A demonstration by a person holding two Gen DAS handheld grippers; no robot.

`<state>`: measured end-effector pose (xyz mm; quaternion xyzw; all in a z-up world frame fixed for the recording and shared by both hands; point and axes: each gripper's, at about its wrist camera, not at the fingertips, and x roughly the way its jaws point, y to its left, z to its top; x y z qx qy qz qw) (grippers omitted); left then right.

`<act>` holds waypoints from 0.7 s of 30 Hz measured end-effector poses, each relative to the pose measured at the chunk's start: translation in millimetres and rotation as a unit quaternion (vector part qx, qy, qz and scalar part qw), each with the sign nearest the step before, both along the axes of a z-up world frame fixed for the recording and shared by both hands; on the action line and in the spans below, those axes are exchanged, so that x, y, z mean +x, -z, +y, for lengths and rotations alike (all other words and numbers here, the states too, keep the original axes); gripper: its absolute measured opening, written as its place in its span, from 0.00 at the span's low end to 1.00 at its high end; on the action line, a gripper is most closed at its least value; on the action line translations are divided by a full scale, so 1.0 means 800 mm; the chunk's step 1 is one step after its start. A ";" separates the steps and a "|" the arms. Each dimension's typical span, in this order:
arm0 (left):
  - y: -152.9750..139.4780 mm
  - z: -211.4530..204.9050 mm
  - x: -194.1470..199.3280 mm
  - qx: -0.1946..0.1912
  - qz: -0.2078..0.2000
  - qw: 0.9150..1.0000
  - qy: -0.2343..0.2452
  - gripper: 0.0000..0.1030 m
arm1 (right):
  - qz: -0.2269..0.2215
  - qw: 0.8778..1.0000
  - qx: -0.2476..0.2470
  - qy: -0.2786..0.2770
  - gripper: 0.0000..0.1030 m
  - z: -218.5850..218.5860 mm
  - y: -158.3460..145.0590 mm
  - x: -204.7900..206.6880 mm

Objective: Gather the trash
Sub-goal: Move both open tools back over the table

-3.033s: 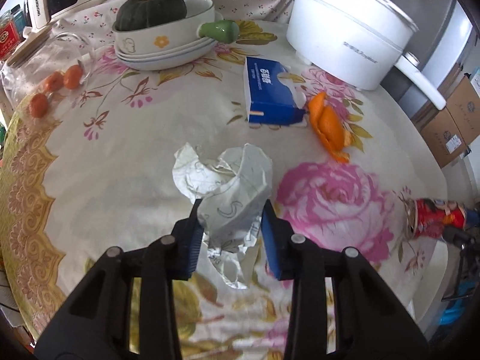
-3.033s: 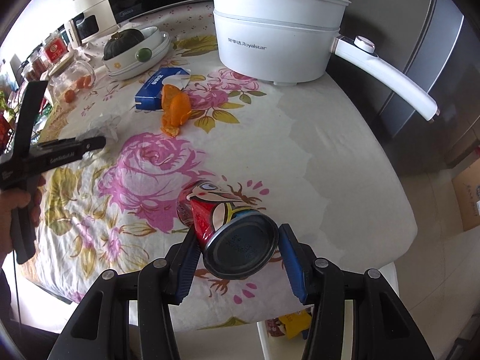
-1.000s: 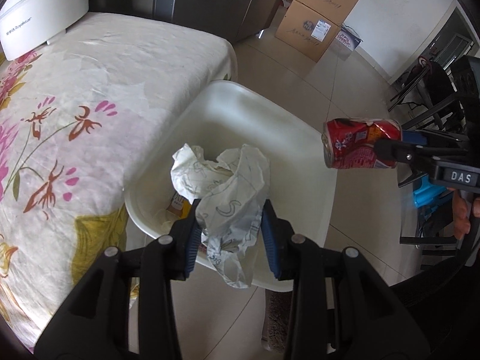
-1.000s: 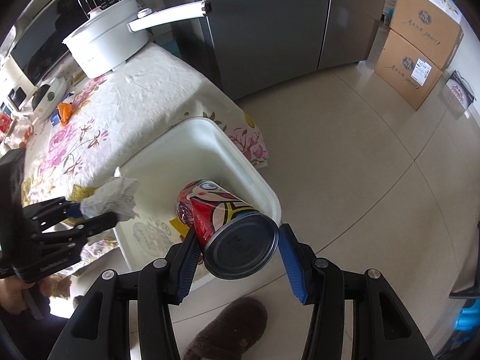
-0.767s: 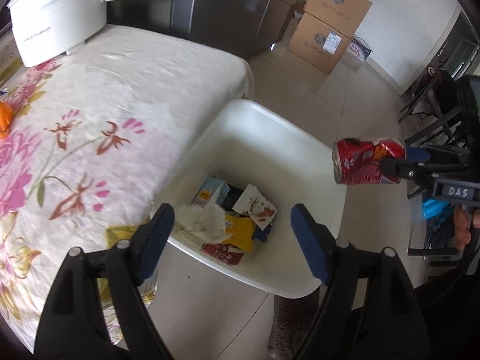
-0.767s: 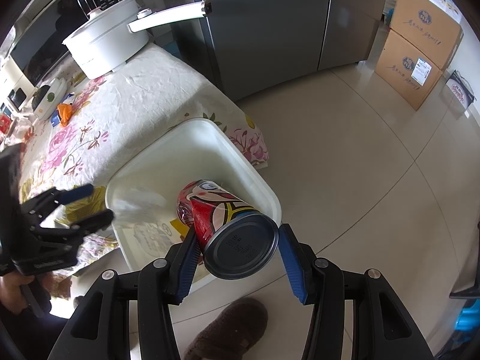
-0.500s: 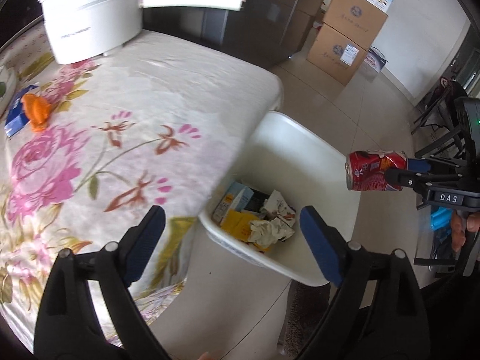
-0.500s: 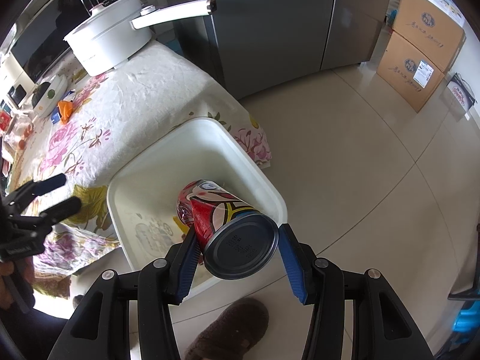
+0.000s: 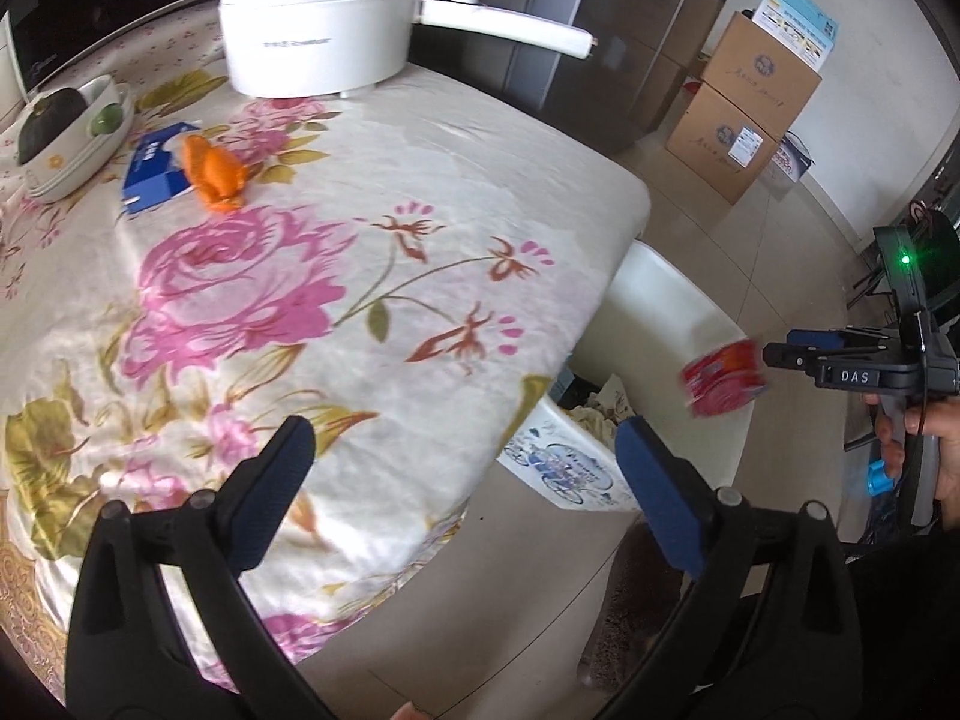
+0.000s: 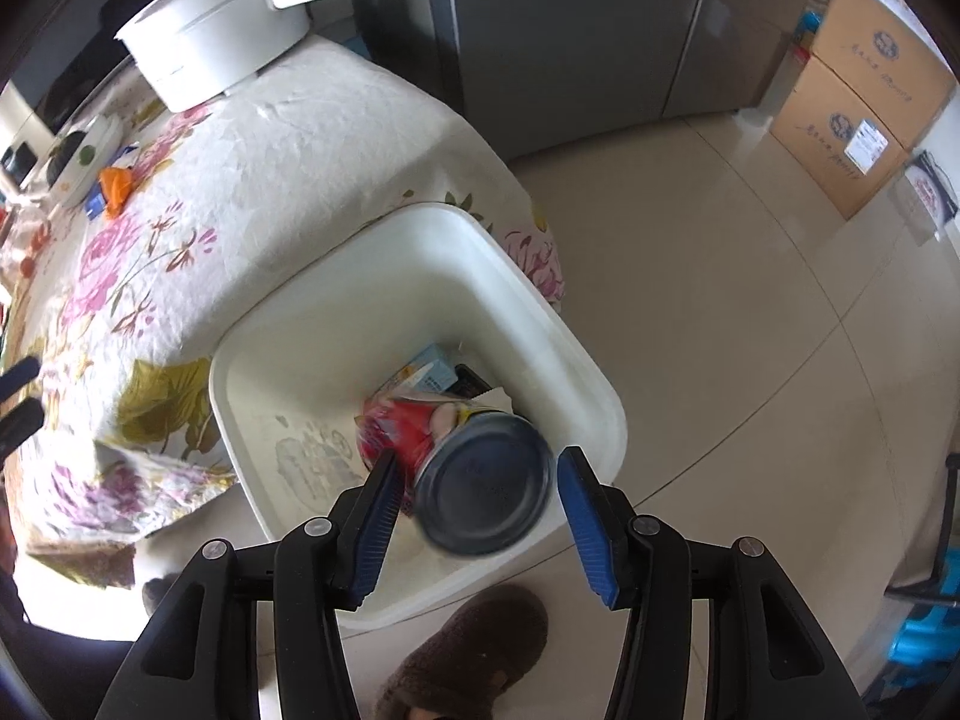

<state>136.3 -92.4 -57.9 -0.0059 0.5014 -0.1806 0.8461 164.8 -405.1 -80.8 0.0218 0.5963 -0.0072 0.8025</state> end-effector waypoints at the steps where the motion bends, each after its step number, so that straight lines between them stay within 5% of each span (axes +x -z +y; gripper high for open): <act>1: 0.000 0.002 0.001 0.000 -0.001 1.000 -0.003 0.97 | -0.005 1.000 0.003 0.001 0.61 0.002 -0.004 0.001; 21: -0.014 0.136 0.003 -0.012 0.000 0.993 -0.116 0.97 | -0.039 0.999 0.015 -0.032 0.72 0.102 -0.043 0.037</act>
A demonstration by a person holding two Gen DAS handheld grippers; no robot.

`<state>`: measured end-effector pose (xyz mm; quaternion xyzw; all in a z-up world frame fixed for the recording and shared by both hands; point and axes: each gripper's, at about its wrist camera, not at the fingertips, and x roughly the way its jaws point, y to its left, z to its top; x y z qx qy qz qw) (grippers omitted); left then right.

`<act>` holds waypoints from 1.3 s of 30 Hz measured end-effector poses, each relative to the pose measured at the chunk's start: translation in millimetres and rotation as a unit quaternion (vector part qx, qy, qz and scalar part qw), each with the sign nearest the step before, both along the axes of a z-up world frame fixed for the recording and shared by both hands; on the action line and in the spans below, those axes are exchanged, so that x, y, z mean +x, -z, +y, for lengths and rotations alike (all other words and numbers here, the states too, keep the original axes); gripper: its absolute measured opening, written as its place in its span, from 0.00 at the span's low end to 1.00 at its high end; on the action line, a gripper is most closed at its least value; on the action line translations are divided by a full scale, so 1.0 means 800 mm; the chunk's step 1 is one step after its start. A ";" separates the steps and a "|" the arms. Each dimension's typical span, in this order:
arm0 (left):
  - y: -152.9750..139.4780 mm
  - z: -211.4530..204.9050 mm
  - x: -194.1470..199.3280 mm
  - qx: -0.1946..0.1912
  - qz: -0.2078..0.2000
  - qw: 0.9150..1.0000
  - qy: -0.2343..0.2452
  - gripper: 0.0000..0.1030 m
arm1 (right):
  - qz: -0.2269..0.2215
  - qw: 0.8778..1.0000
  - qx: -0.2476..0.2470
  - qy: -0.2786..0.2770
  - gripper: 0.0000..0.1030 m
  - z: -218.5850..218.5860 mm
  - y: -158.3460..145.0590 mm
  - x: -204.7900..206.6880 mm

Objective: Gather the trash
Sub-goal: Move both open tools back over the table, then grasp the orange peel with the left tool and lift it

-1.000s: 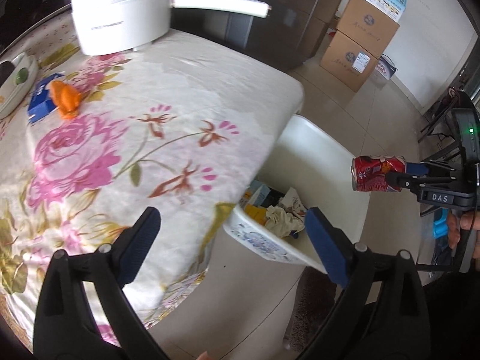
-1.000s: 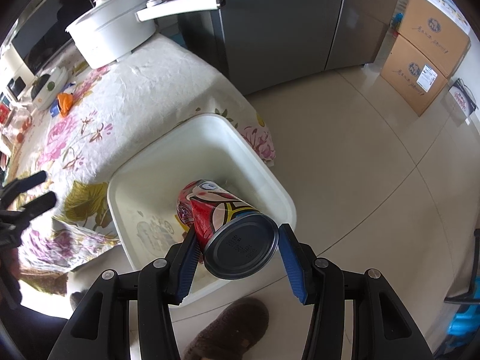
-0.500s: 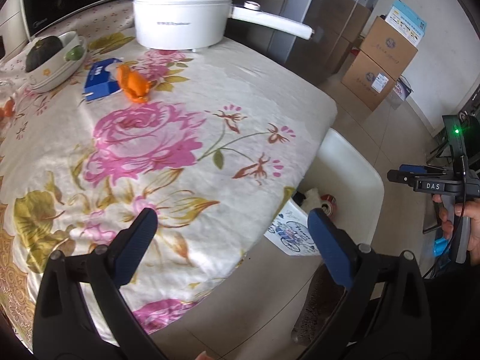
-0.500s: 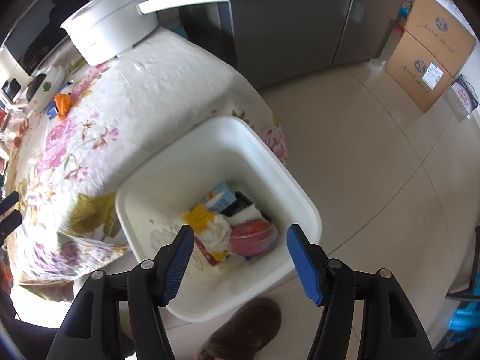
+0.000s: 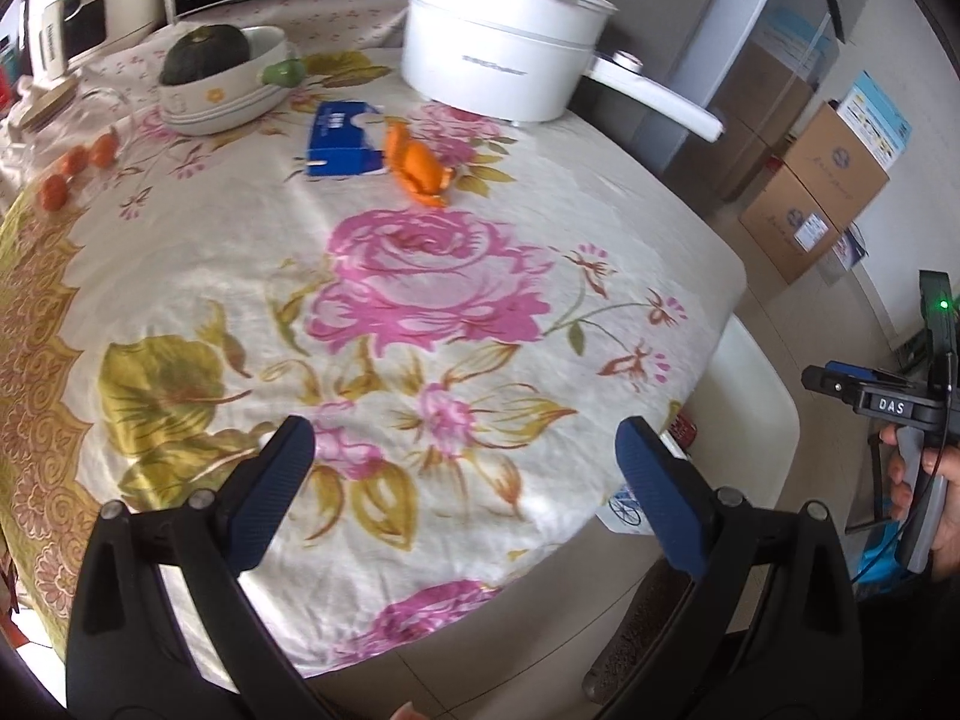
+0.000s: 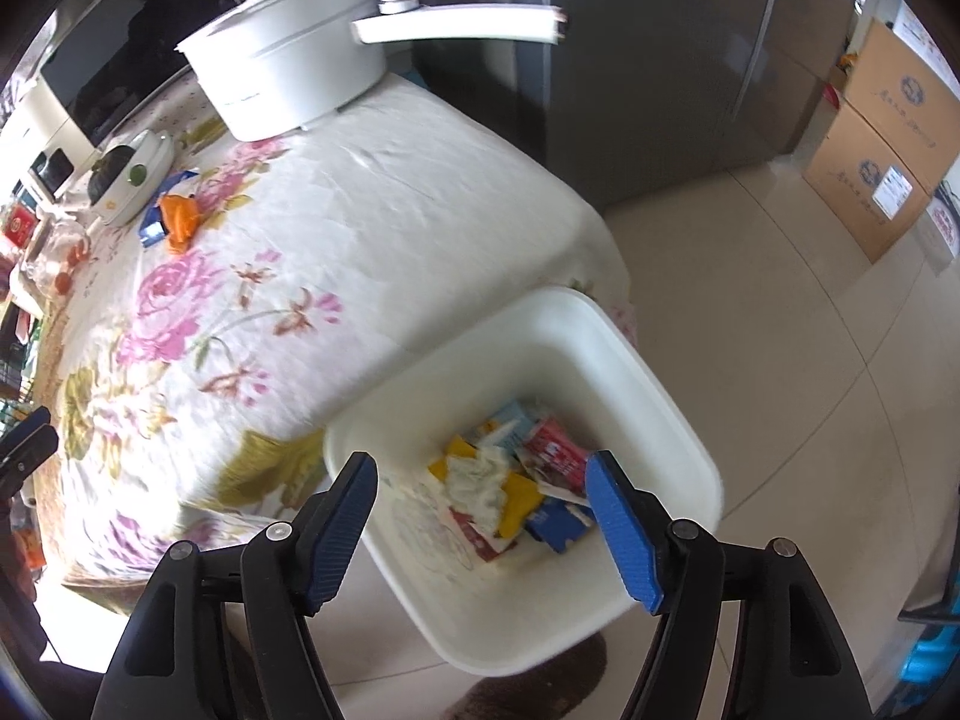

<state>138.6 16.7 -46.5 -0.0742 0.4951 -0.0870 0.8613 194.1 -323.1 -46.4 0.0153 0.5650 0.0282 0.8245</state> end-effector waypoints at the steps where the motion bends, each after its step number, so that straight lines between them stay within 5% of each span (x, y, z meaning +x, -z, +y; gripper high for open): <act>1: 0.001 0.005 0.001 0.000 0.001 1.000 -0.006 0.97 | -0.002 1.000 0.001 -0.002 0.73 0.007 -0.001 0.003; 10: 0.000 0.031 0.031 -0.020 -0.023 0.998 -0.059 0.97 | -0.024 1.000 -0.001 -0.014 0.76 0.059 -0.004 0.032; 16: 0.020 0.025 0.083 0.000 -0.028 0.998 -0.061 0.97 | -0.052 0.998 -0.012 -0.017 0.76 0.073 -0.006 0.055; 32: 0.095 -0.011 0.246 0.021 -0.037 0.992 -0.116 0.82 | -0.056 0.998 -0.017 0.009 0.76 0.040 0.008 0.086; 36: 0.093 -0.014 0.252 0.015 -0.058 0.992 -0.107 0.50 | -0.050 0.998 -0.023 0.012 0.76 0.036 0.013 0.088; 39: 0.091 -0.014 0.248 0.013 -0.056 0.994 -0.094 0.36 | -0.048 0.998 -0.028 0.010 0.76 0.038 0.016 0.088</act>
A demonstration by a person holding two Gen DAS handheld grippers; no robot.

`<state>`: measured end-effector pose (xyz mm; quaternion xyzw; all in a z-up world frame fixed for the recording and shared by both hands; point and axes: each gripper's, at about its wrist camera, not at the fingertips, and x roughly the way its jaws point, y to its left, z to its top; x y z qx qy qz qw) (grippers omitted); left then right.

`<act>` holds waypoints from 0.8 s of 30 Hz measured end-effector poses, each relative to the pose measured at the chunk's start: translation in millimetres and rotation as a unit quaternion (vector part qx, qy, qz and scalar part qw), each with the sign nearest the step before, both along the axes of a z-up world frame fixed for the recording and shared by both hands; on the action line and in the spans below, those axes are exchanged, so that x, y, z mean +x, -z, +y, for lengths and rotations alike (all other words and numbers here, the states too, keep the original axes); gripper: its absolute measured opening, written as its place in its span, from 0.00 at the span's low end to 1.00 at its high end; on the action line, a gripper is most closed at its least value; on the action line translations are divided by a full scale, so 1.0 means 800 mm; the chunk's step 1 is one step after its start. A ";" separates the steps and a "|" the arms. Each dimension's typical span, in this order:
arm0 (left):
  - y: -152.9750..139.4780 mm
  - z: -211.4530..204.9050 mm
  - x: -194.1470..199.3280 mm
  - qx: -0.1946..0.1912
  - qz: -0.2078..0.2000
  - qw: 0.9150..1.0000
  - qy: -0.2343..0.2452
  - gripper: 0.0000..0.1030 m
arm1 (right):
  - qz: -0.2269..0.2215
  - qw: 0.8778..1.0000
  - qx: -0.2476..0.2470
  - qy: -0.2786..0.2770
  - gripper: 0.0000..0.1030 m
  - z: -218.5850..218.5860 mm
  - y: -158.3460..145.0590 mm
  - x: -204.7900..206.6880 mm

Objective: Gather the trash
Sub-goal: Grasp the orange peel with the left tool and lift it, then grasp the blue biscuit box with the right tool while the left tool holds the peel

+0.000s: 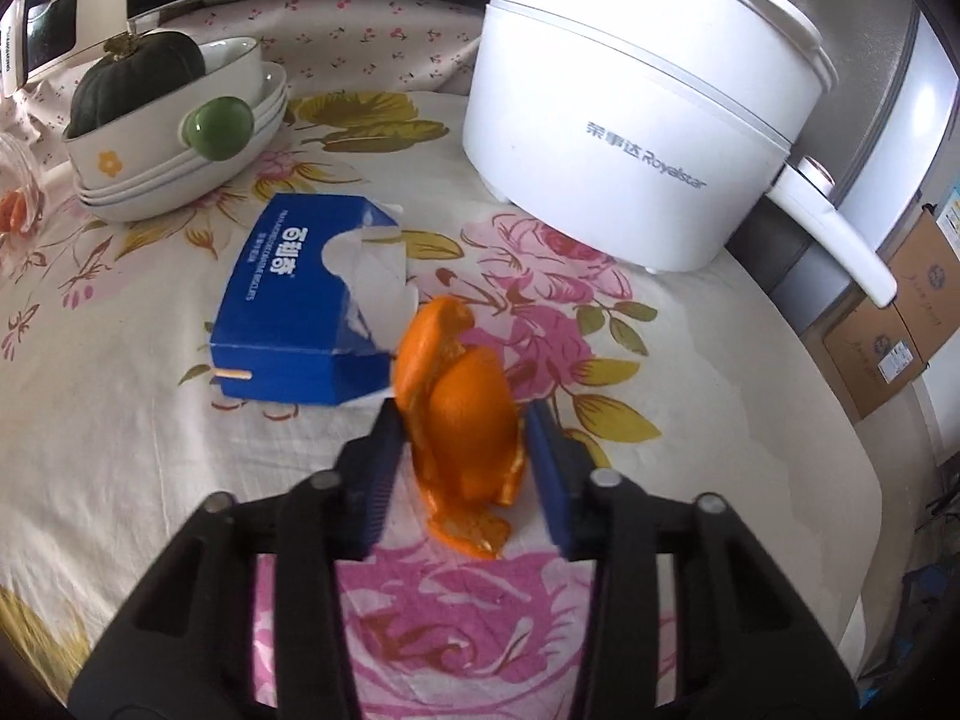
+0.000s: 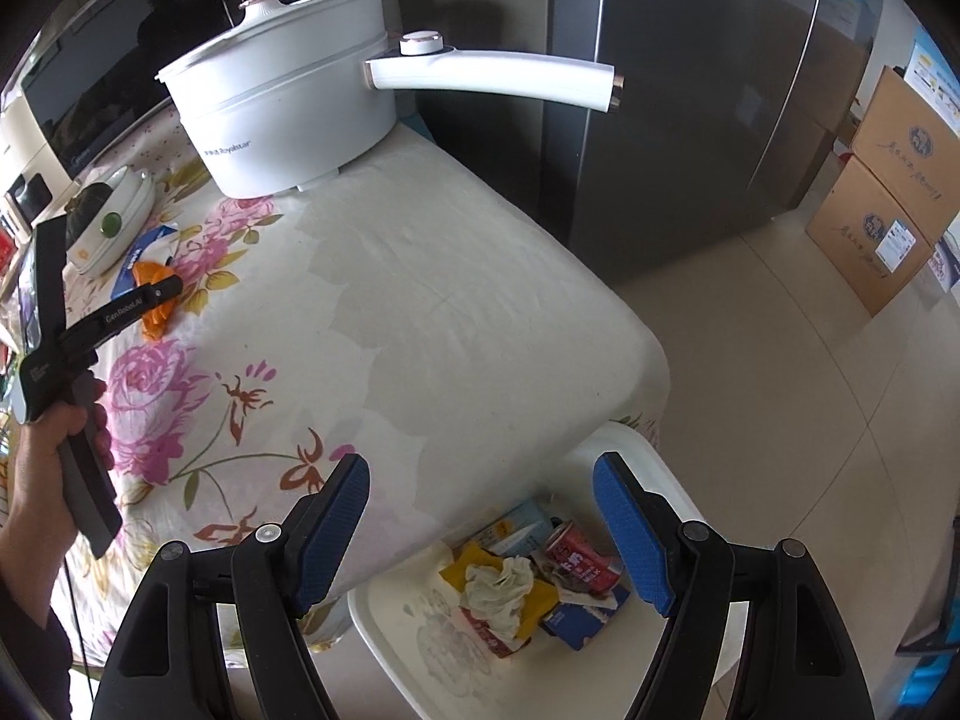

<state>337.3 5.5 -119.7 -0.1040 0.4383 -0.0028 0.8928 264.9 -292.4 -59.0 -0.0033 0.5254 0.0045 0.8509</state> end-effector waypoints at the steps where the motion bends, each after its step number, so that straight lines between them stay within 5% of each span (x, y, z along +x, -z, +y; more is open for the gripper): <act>1: -0.002 0.001 -0.003 -0.002 0.000 1.000 0.004 0.32 | 0.000 1.000 -0.002 0.001 0.76 0.001 0.000 0.000; 18: -0.049 0.106 -0.128 -0.025 0.004 1.000 0.018 0.26 | 0.006 0.999 0.000 -0.037 0.76 0.075 -0.005 0.000; 24: -0.053 0.140 -0.160 -0.073 0.015 0.997 0.029 0.26 | 0.015 0.997 0.018 -0.074 0.76 0.144 0.004 0.022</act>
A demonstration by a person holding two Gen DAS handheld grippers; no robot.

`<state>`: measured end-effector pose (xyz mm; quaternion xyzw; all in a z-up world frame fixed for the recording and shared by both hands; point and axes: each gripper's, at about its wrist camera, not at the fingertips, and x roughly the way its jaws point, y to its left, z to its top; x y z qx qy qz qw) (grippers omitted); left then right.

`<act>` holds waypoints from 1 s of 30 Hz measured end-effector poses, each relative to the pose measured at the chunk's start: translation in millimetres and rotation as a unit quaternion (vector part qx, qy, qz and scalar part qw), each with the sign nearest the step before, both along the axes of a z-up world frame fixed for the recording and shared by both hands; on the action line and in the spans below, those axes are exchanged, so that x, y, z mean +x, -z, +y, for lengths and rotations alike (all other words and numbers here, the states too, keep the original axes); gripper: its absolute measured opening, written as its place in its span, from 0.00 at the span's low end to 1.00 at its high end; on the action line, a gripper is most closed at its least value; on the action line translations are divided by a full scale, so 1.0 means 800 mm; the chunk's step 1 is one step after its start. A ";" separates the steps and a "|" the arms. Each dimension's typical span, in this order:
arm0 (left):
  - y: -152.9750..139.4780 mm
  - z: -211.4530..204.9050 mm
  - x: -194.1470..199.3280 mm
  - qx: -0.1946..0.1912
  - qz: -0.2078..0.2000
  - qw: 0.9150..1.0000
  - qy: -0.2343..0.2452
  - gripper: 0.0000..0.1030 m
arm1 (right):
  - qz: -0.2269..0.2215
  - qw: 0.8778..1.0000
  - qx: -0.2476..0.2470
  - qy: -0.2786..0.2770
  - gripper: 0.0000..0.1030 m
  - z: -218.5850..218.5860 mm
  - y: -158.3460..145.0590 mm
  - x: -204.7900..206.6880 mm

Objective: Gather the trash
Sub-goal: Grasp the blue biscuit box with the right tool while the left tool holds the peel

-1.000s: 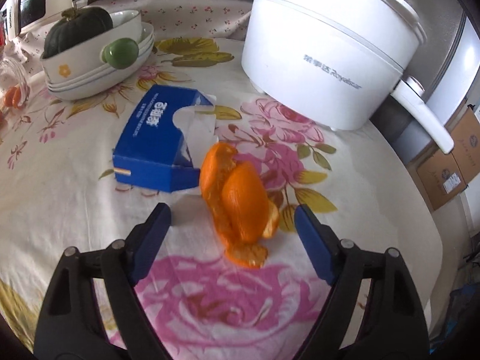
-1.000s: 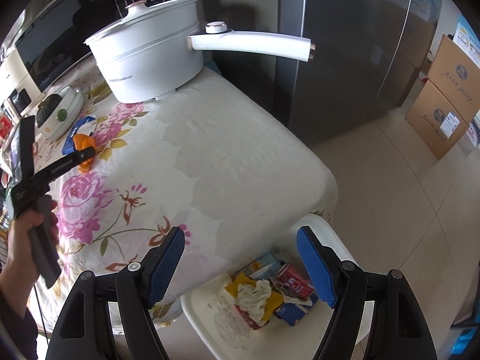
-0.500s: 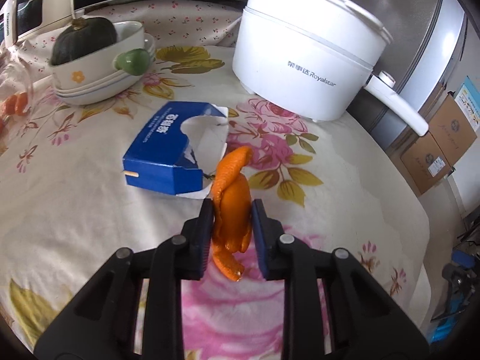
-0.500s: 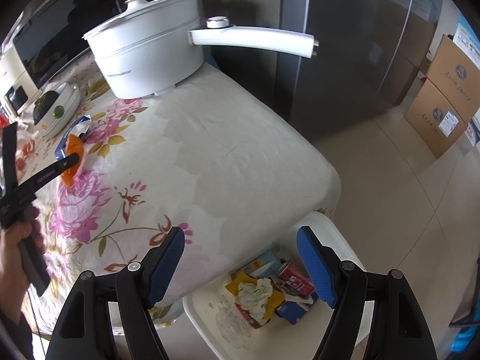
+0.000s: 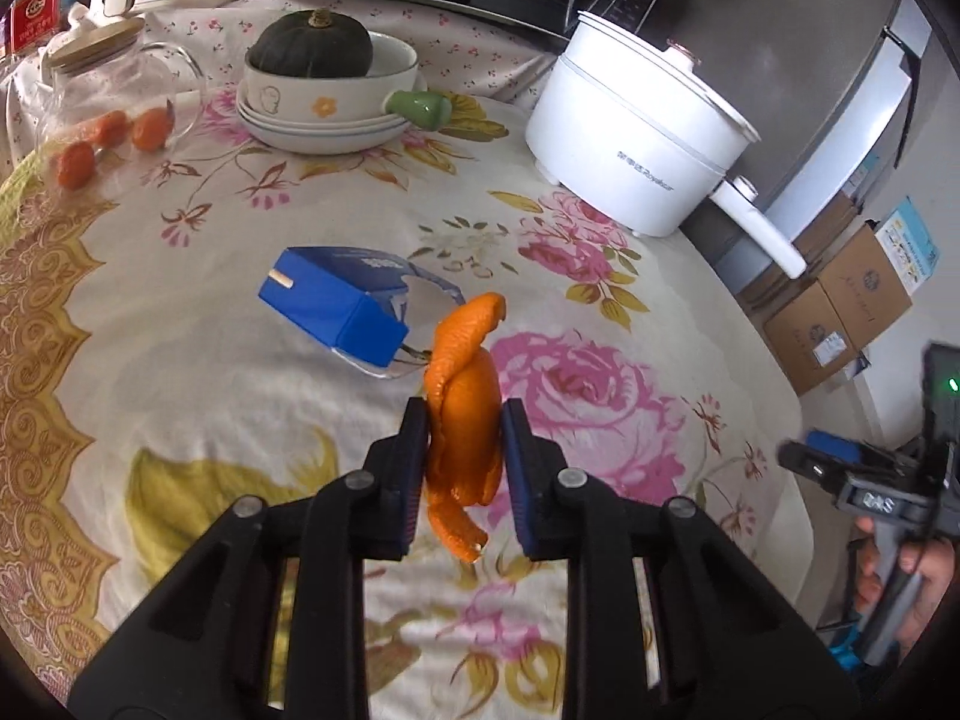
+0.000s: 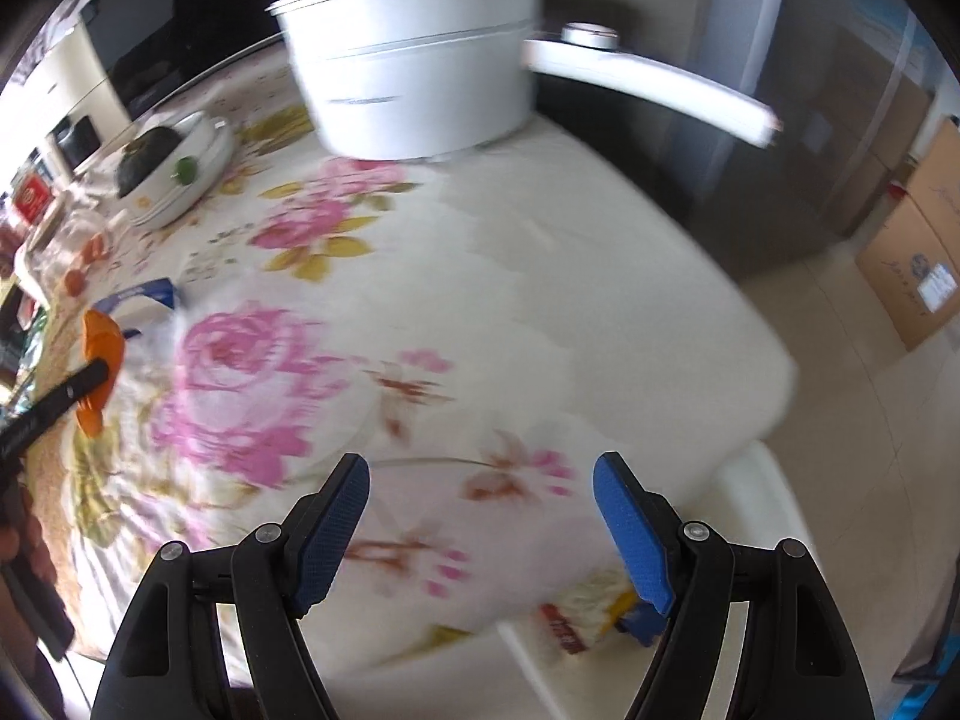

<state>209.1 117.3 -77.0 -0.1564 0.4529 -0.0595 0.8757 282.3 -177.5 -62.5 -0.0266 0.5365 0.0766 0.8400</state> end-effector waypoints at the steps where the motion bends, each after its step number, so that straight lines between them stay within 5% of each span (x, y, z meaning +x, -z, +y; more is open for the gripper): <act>1: -0.002 0.002 -0.005 -0.001 -0.001 1.000 0.007 0.26 | -0.001 1.000 0.002 -0.007 0.76 0.013 0.002 0.004; 7: 0.006 0.023 -0.026 -0.049 0.034 0.997 0.050 0.26 | 0.000 0.999 0.013 -0.039 0.76 0.083 0.020 0.018; 12: 0.046 0.027 -0.041 -0.019 0.081 0.995 0.054 0.26 | 0.018 0.998 0.028 -0.044 0.76 0.103 0.034 0.012; 18: 0.055 0.025 -0.049 -0.026 0.105 0.993 0.053 0.33 | 0.021 0.999 0.009 -0.043 0.76 0.086 0.034 -0.006; 21: 0.050 0.015 -0.055 0.004 0.109 0.992 0.059 0.24 | 0.020 0.999 0.006 -0.037 0.76 0.069 0.026 -0.014; 30: 0.041 0.004 -0.090 -0.019 0.129 0.989 0.070 0.21 | 0.009 0.999 0.010 -0.044 0.76 0.046 0.004 -0.045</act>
